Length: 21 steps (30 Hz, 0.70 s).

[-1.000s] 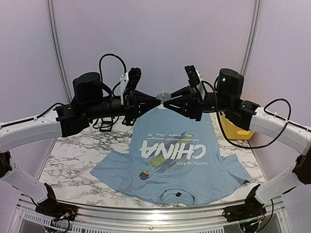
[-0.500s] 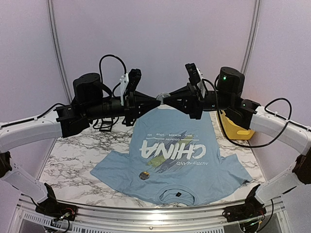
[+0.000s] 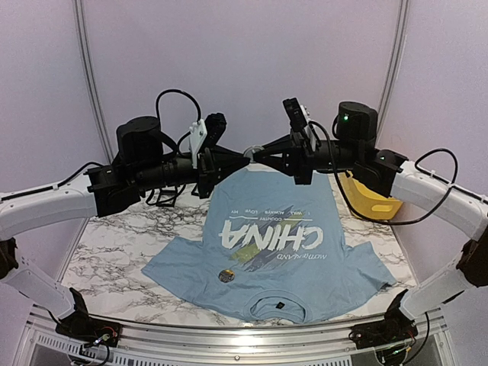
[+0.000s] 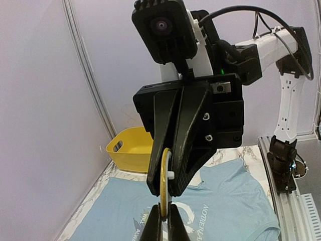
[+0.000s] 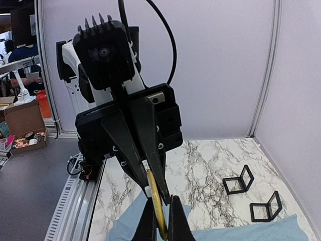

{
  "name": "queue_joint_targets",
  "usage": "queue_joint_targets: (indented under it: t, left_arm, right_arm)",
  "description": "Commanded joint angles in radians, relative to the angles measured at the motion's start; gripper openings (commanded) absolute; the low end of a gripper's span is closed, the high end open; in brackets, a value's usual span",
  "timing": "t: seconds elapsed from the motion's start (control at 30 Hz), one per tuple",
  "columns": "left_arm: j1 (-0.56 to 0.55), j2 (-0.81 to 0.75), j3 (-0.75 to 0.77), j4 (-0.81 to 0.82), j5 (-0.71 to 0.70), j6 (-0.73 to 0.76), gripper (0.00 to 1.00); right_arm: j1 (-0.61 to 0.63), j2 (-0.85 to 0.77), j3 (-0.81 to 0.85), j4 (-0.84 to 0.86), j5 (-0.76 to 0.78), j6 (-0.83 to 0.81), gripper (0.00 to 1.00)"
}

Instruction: Pin the brooch onto the clothing

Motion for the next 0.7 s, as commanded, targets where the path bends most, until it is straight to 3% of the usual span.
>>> queue_joint_targets:
  t: [0.0, 0.67]
  left_arm:
    - [-0.067, -0.005, 0.036, -0.104, 0.082, 0.130, 0.00]
    - [-0.074, -0.018, 0.039, -0.103, 0.134, 0.131, 0.00]
  right_arm:
    - [0.012, 0.056, 0.069, -0.090, 0.162, -0.016, 0.01]
    - [0.050, 0.063, 0.070, -0.113, 0.170, -0.101, 0.11]
